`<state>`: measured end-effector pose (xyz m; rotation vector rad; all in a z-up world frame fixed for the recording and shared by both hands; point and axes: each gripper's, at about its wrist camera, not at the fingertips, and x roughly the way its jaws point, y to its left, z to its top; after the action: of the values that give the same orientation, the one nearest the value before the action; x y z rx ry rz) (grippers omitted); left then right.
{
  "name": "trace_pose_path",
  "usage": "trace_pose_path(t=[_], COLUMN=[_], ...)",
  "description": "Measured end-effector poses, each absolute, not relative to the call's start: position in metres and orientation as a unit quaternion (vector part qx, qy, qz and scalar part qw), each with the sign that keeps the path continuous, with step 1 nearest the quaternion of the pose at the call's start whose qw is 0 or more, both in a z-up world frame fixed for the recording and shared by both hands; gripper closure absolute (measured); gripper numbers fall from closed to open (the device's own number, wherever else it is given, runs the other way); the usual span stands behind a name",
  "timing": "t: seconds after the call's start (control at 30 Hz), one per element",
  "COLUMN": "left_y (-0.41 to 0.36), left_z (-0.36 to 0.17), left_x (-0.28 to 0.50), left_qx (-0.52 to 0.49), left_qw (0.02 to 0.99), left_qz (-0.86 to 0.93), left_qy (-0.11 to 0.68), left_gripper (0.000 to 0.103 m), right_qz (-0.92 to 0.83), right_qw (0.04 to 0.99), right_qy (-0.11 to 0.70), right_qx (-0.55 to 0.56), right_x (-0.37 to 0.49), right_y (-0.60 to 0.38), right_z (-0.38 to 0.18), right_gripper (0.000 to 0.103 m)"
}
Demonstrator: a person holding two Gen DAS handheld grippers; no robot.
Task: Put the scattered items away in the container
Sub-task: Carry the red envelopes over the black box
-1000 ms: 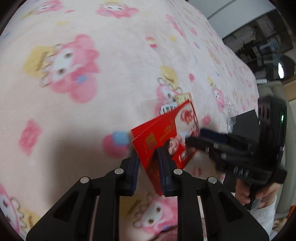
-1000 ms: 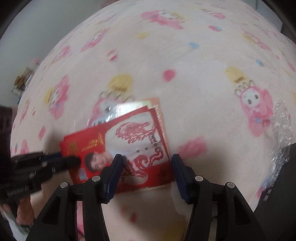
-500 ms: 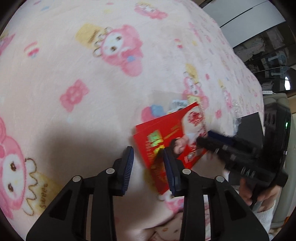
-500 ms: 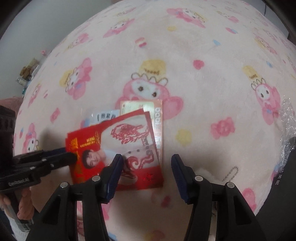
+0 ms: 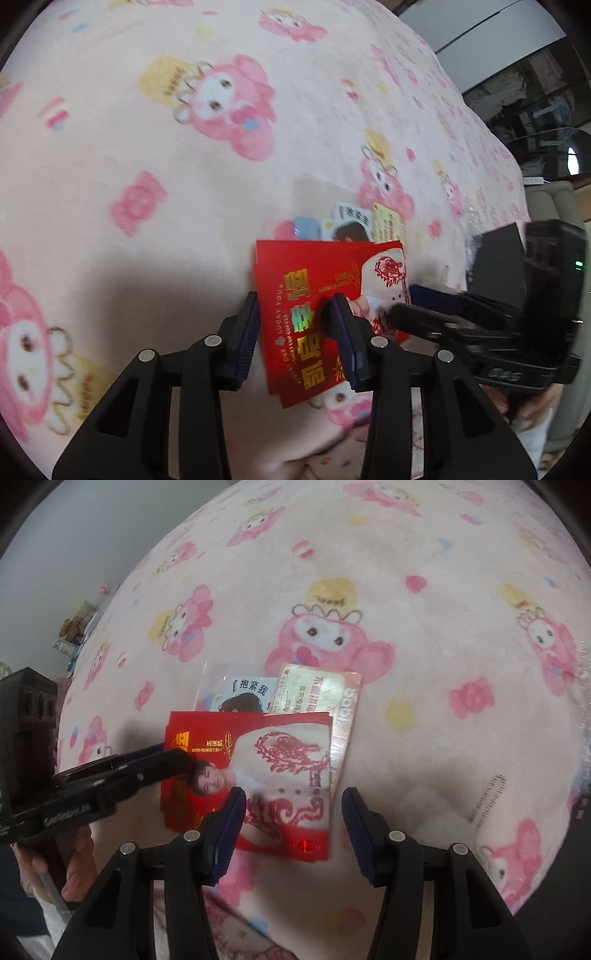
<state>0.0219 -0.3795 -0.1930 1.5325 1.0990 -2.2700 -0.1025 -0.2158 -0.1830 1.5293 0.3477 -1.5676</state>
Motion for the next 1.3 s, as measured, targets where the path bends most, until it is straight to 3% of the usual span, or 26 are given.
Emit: trace_pose_path(t=[0.13,0.3,0.73,0.93,1.3], left_y=[-0.37,-0.366,-0.292,-0.228,-0.074], left_z=[-0.188,-0.166,-0.063,-0.029,-0.032], left_x=[0.023,0.035,0.034,0.005,-0.087], left_qx=[0.526,0.514,0.471,0.455,0.496], left_qw=[0.105,0.093,0.062,-0.005,-0.1], left_qz=[-0.767,-0.775,-0.851,-0.869,-0.849], left_qy=[0.351,0.355,0.224,0.197,0.151], left_gripper=[0.058,0.058,0.058,0.058,0.058], right_qz=[-0.627,-0.628,-0.712,-0.751,-0.802], right_qw=[0.441,0.447,0.447,0.415,0.314], right_qy=[0.162,0.149,0.086,0.043,0.032], right_qx=[0.621,0.619,0.535,0.513,0.507], right_x=[-0.09,-0.079,-0.059,-0.073,-0.116], right_y=[-0.221,-0.208,-0.132,-0.061,0.088], right_z=[-0.189,-0.173,-0.07,-0.04,-0.033], right_gripper=[0.052,0.052,0.052,0.052,0.052])
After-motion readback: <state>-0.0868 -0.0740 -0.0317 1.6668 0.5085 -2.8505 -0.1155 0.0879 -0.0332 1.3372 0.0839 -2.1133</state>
